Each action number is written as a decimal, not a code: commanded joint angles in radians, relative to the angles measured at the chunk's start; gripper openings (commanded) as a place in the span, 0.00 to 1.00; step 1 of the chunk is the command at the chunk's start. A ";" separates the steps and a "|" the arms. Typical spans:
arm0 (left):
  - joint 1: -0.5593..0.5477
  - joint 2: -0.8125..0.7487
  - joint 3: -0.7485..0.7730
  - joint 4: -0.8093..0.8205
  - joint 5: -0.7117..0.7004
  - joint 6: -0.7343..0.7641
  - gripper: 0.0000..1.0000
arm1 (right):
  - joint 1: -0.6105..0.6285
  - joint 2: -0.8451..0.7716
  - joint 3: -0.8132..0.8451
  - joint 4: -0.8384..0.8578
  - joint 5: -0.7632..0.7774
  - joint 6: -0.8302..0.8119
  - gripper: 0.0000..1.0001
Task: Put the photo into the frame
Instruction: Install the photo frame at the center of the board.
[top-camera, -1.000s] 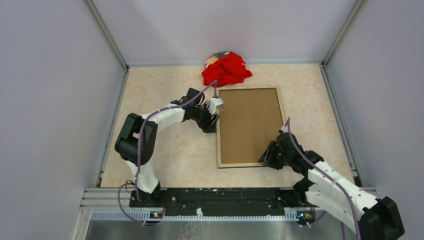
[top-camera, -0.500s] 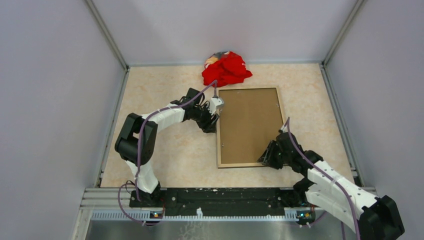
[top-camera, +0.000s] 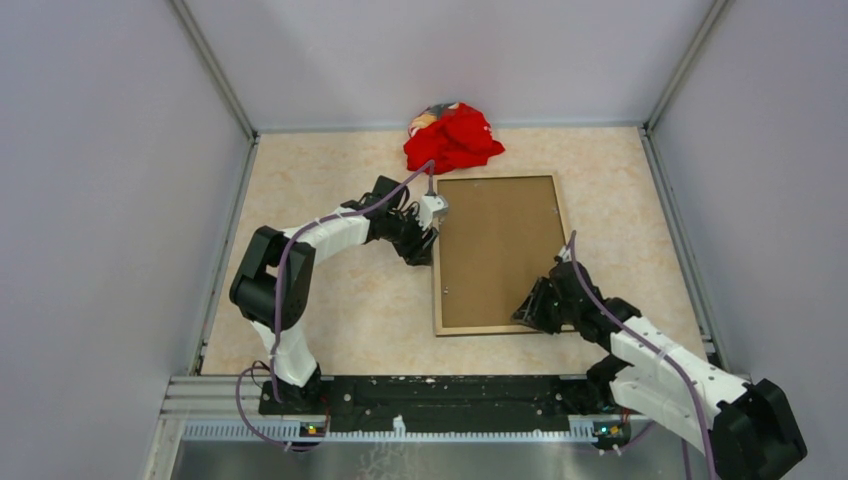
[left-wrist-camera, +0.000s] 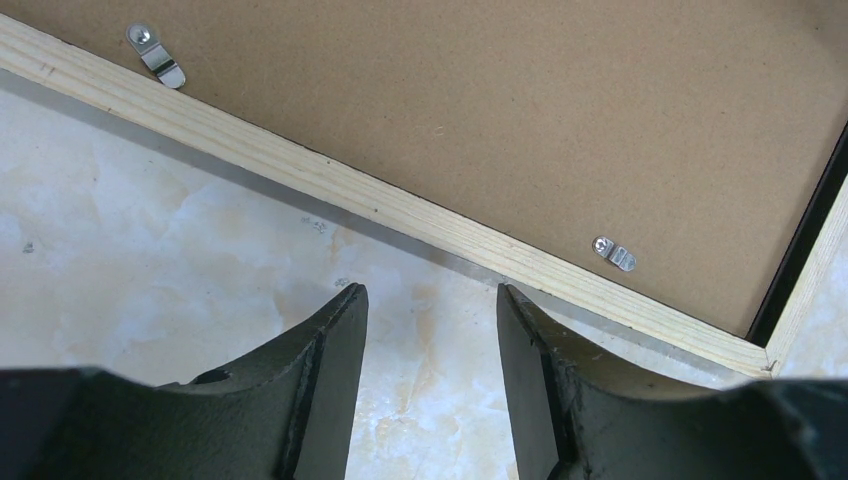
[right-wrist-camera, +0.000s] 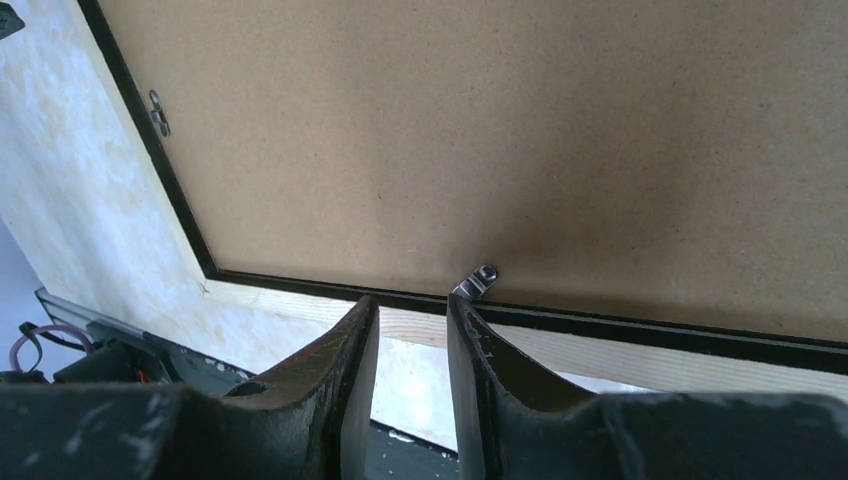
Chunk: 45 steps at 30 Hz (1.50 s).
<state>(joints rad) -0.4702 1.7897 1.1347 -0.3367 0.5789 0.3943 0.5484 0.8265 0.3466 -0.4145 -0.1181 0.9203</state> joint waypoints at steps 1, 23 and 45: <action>-0.002 -0.009 0.016 0.021 0.015 0.006 0.57 | 0.008 0.022 -0.015 0.038 0.009 0.002 0.31; -0.002 -0.007 0.010 0.005 0.090 -0.031 0.57 | 0.012 0.234 0.087 0.470 -0.139 0.028 0.30; 0.000 0.077 0.026 0.025 0.109 -0.060 0.45 | 0.135 0.699 0.223 0.860 -0.174 0.032 0.30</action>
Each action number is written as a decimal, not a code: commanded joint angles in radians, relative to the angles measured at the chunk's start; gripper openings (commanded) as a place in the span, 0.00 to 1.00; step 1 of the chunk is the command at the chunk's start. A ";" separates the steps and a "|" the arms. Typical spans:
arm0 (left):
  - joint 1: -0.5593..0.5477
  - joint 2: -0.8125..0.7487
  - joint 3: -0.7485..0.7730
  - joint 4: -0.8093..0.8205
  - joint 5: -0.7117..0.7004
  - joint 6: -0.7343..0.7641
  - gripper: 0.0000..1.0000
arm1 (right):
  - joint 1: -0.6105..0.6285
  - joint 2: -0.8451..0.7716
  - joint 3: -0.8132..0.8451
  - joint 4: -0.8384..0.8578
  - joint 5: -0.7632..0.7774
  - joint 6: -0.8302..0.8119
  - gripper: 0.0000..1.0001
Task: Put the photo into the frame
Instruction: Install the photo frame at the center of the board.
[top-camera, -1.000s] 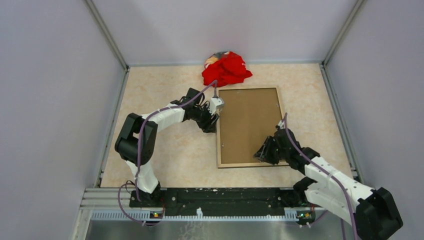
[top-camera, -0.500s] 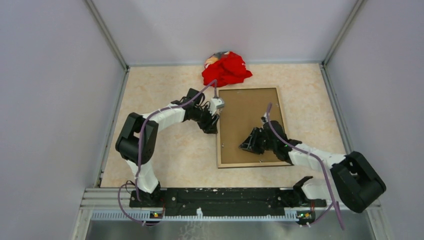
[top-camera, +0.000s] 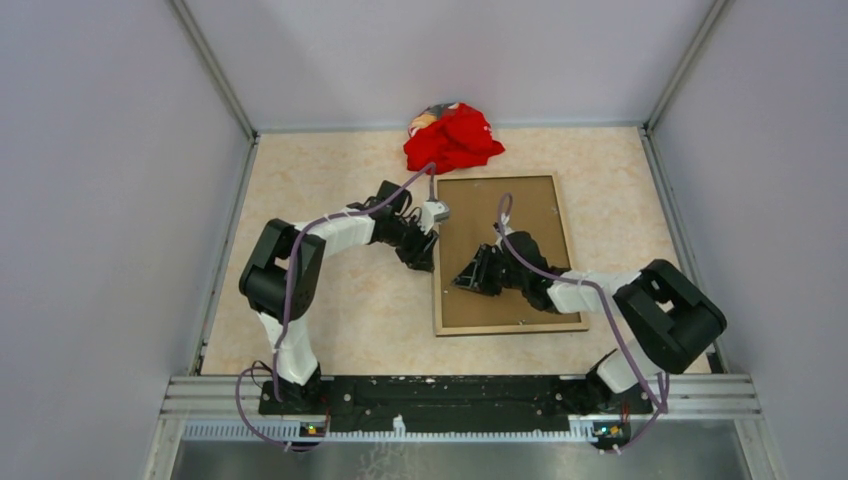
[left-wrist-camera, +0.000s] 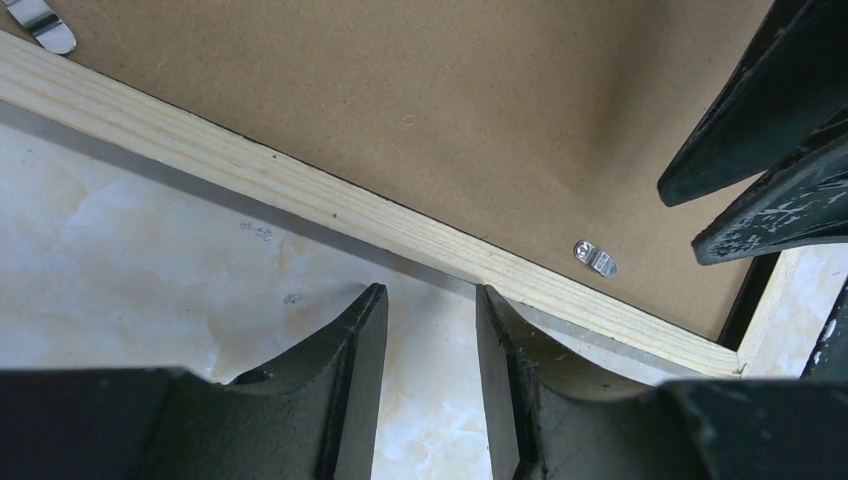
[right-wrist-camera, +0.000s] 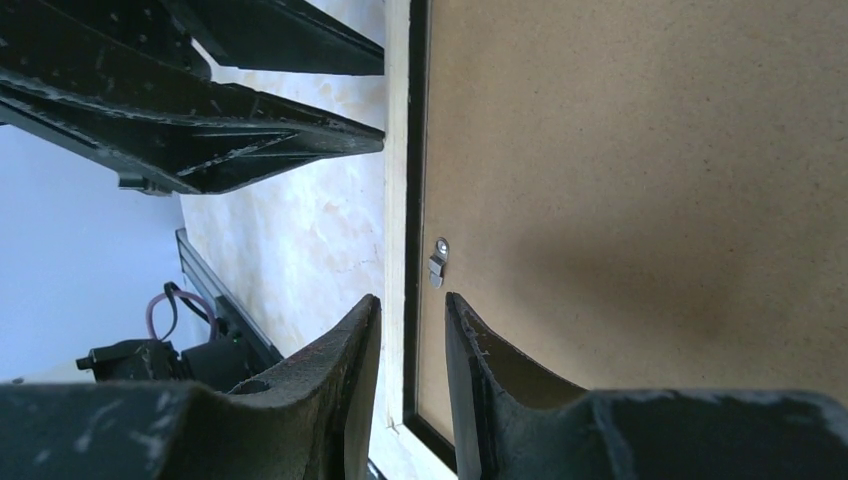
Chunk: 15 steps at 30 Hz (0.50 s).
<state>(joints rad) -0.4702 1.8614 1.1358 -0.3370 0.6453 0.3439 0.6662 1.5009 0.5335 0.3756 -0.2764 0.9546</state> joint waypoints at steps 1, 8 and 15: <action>0.000 0.005 0.026 0.022 0.044 -0.008 0.45 | 0.019 0.032 0.036 0.074 -0.018 -0.001 0.30; 0.024 -0.018 0.047 -0.018 0.095 -0.007 0.55 | 0.044 0.086 0.033 0.102 -0.021 0.008 0.30; 0.025 0.023 0.072 -0.003 0.117 -0.040 0.53 | 0.049 0.102 0.032 0.112 -0.011 0.010 0.30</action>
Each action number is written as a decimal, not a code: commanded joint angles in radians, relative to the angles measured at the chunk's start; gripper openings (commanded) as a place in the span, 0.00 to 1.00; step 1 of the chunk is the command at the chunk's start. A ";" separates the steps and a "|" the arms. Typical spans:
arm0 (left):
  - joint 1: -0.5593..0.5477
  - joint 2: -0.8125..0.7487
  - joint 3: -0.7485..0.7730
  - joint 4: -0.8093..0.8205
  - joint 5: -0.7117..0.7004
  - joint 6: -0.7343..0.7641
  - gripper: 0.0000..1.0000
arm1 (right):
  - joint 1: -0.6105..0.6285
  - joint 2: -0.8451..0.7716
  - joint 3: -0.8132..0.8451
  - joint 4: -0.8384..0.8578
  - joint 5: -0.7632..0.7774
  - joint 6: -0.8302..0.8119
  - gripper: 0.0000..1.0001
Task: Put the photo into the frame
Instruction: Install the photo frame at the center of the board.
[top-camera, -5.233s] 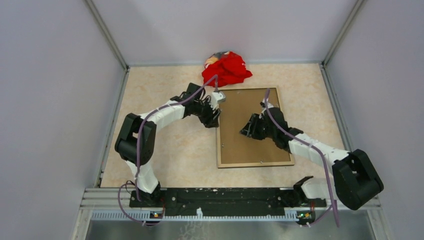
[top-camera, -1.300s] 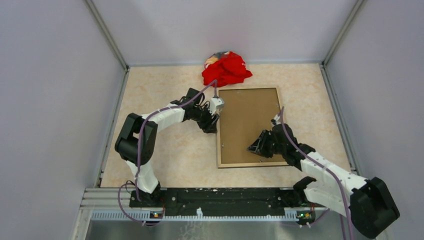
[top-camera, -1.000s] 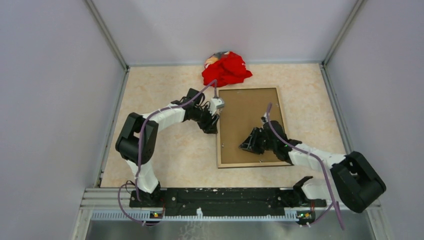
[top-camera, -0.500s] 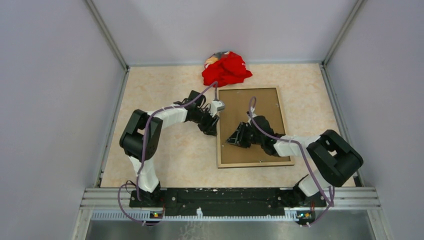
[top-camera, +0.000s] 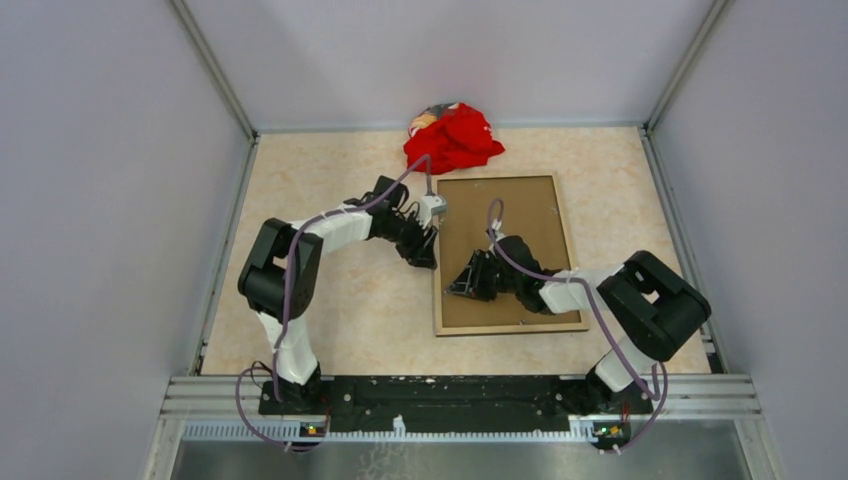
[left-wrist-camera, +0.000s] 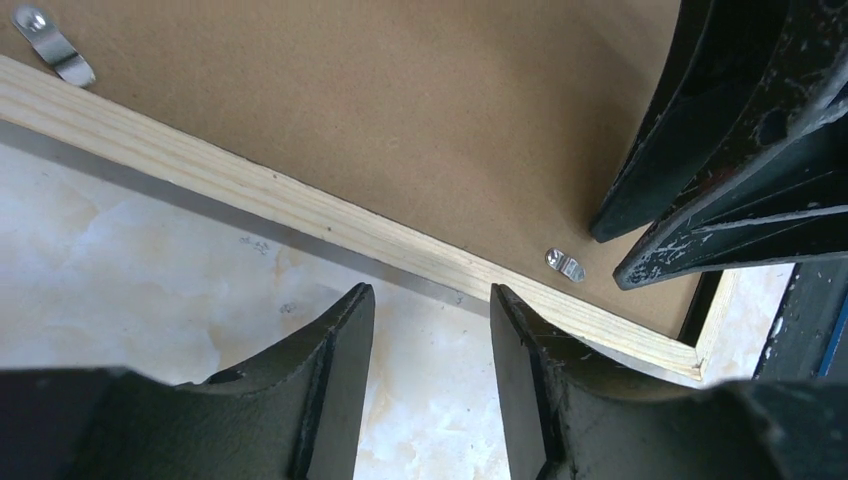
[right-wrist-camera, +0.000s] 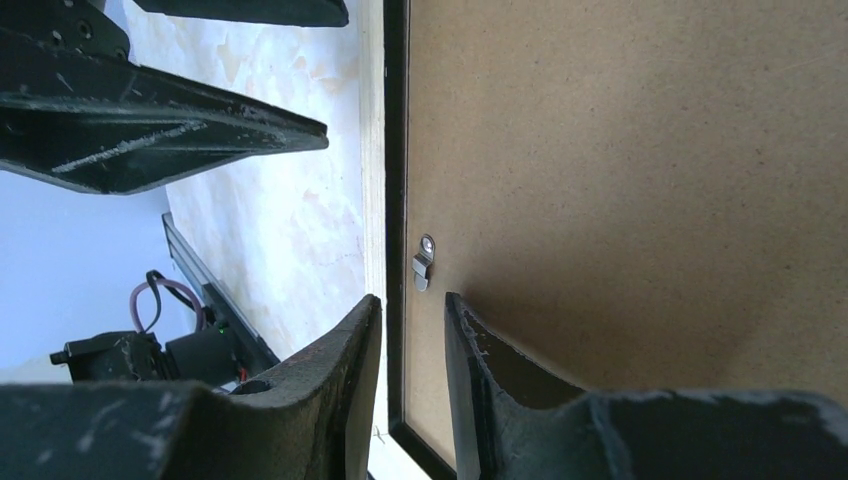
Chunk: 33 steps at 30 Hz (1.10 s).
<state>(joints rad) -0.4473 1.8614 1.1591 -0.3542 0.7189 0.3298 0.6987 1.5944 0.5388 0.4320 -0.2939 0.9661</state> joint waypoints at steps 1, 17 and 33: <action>0.003 0.035 0.054 0.015 0.040 -0.030 0.51 | 0.016 0.008 0.028 0.054 0.009 -0.002 0.29; 0.003 0.079 0.059 0.028 0.031 -0.033 0.35 | 0.045 0.043 0.033 0.048 0.031 -0.001 0.27; 0.004 0.078 0.062 0.020 0.033 -0.025 0.32 | 0.045 0.088 0.064 0.047 0.041 -0.003 0.25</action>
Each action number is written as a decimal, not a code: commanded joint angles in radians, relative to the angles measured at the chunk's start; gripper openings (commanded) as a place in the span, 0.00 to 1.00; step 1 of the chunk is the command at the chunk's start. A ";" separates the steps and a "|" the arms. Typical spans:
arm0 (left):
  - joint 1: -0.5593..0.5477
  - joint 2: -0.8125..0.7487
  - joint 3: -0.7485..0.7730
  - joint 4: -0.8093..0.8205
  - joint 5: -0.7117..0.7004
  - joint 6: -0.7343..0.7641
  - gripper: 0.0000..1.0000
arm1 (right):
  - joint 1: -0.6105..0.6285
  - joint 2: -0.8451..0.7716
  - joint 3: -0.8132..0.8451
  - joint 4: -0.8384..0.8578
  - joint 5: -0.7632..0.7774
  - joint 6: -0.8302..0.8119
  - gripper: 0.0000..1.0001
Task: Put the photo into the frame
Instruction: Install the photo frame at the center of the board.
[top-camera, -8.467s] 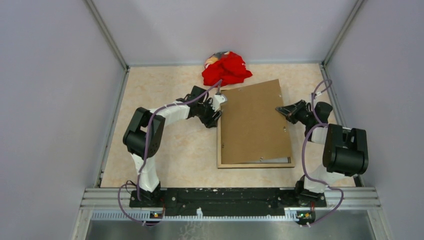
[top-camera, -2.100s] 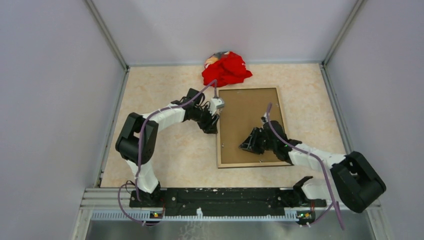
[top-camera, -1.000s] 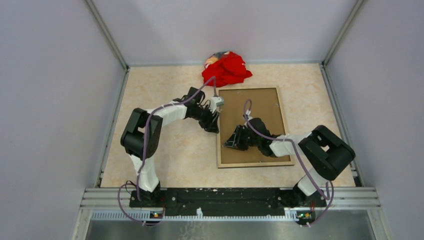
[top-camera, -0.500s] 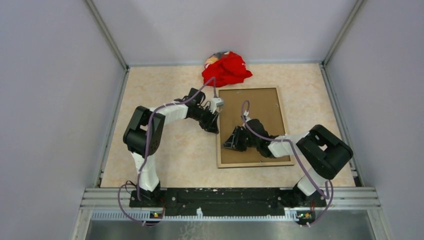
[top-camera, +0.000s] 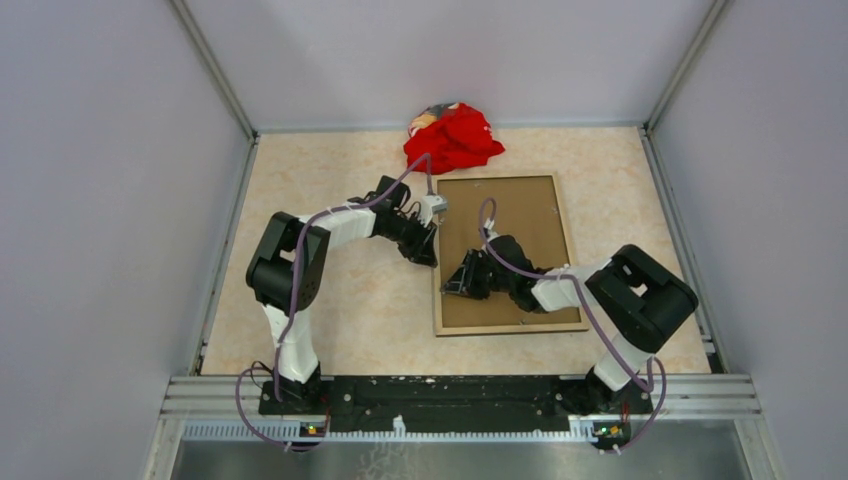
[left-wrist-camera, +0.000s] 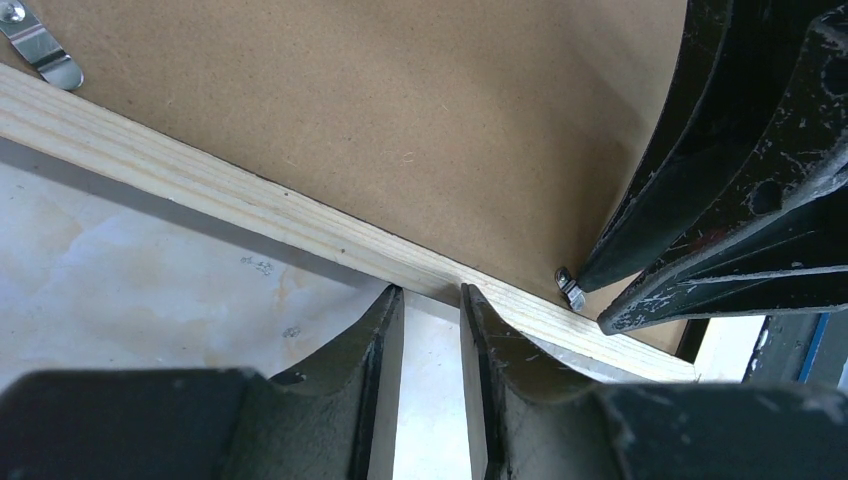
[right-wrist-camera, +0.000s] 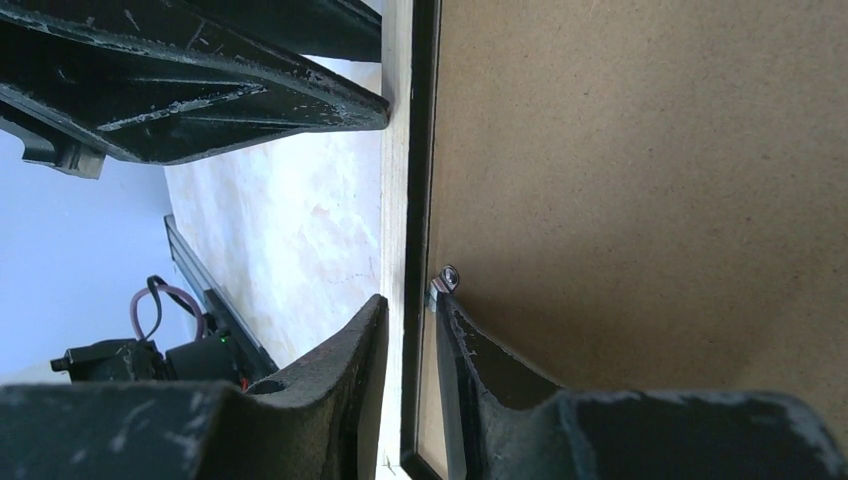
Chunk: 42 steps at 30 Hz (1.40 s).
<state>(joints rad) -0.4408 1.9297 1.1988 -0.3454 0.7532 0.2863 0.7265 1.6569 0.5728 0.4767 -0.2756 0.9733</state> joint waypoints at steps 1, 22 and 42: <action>-0.004 0.009 0.023 0.012 -0.002 0.018 0.32 | 0.017 0.028 0.031 0.002 0.021 -0.011 0.25; -0.004 0.011 0.028 0.006 -0.001 0.021 0.30 | 0.019 0.070 0.059 0.023 0.016 0.007 0.22; 0.006 -0.001 0.051 -0.007 0.006 0.010 0.29 | -0.022 -0.115 0.097 -0.158 0.020 -0.120 0.25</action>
<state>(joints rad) -0.4397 1.9297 1.2160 -0.3687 0.7441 0.2939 0.7151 1.5009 0.6331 0.3210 -0.2584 0.9154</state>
